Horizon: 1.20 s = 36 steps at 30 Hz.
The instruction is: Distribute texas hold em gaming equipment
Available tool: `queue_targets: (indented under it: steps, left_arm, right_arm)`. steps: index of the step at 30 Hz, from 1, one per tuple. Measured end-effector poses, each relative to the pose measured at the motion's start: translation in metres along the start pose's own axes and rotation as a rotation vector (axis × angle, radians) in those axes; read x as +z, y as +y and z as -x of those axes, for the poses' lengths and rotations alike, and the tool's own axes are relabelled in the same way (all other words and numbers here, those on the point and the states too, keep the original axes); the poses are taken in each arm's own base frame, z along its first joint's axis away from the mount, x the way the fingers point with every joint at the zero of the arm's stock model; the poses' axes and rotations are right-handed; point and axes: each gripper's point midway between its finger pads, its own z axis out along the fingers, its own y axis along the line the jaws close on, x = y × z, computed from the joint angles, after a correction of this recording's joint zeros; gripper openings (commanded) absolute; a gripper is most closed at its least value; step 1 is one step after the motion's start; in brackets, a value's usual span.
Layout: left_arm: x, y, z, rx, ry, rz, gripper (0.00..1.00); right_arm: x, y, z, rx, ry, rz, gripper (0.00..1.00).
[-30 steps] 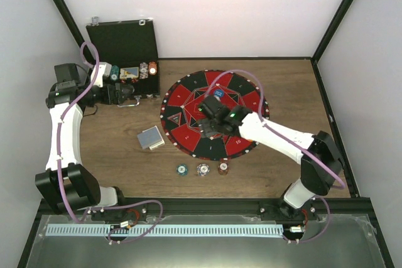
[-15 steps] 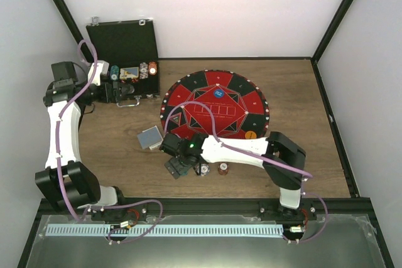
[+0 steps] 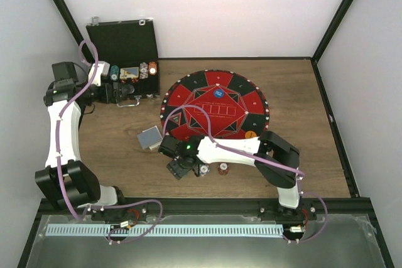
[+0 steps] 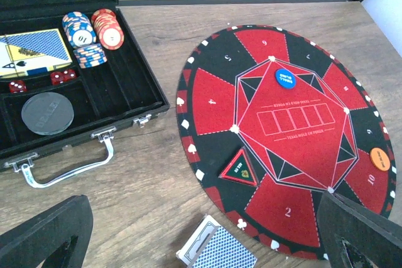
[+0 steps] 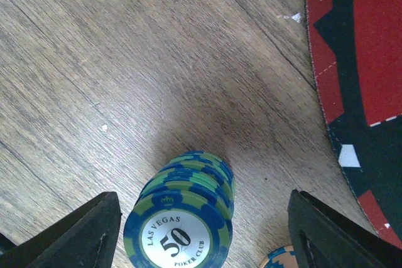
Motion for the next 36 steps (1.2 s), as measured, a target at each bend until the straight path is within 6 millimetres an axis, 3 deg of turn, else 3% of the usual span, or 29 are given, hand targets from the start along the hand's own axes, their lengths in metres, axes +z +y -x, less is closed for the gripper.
queue_targets:
  steps: [8,14,27,32,36]
  left_arm:
    - [-0.003,0.003,0.001,0.011,-0.004,0.033,1.0]
    - [-0.003,0.005,0.001,0.012,-0.001,0.047,1.0]
    - [-0.004,0.004,-0.001,0.023,0.003,0.044,1.0]
    - [-0.003,0.003,-0.004,0.024,0.01,0.036,1.0]
    - [-0.002,0.002,-0.006,0.025,0.017,0.03,1.0]
  right_arm:
    - [0.004,0.002,0.0,-0.005,0.002,0.0,0.7]
    - [0.013,0.001,-0.004,-0.007,0.023,-0.009,0.61]
    - [0.013,0.002,-0.003,0.003,0.017,-0.008,0.4]
    - [0.013,0.002,-0.003,0.004,0.017,-0.007,0.4]
    - [0.013,0.002,-0.004,0.003,0.022,-0.008,0.53]
